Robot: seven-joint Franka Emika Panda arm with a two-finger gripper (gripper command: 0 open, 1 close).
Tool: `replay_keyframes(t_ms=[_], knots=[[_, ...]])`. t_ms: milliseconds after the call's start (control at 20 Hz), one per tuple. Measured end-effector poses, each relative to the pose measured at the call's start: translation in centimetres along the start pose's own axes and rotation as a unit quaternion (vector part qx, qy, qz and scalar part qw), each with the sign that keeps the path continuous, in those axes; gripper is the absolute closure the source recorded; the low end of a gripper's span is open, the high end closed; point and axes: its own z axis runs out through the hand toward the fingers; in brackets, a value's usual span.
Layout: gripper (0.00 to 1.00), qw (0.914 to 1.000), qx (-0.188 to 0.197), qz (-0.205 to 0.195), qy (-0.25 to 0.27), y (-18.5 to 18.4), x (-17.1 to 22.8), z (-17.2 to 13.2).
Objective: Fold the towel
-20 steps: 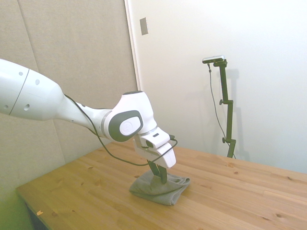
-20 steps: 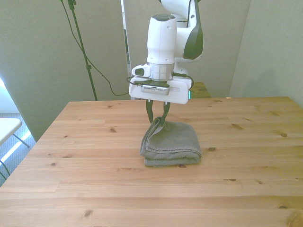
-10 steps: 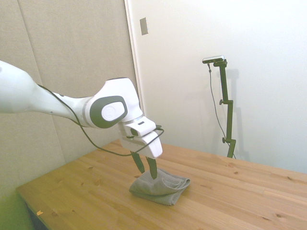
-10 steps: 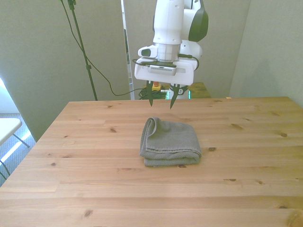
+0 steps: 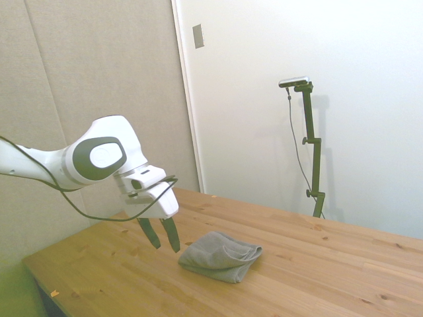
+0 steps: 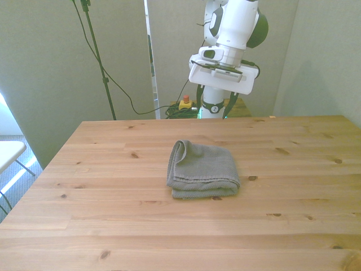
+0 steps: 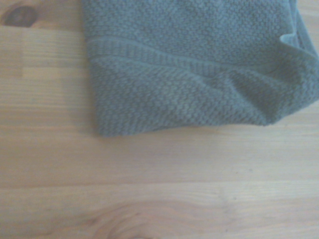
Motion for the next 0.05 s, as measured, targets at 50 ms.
replay_keyframes(t_ms=[50], knots=[[0.00, 0.9996, 0.023, -0.008, -0.014, 0.28, -0.78, -0.76]])
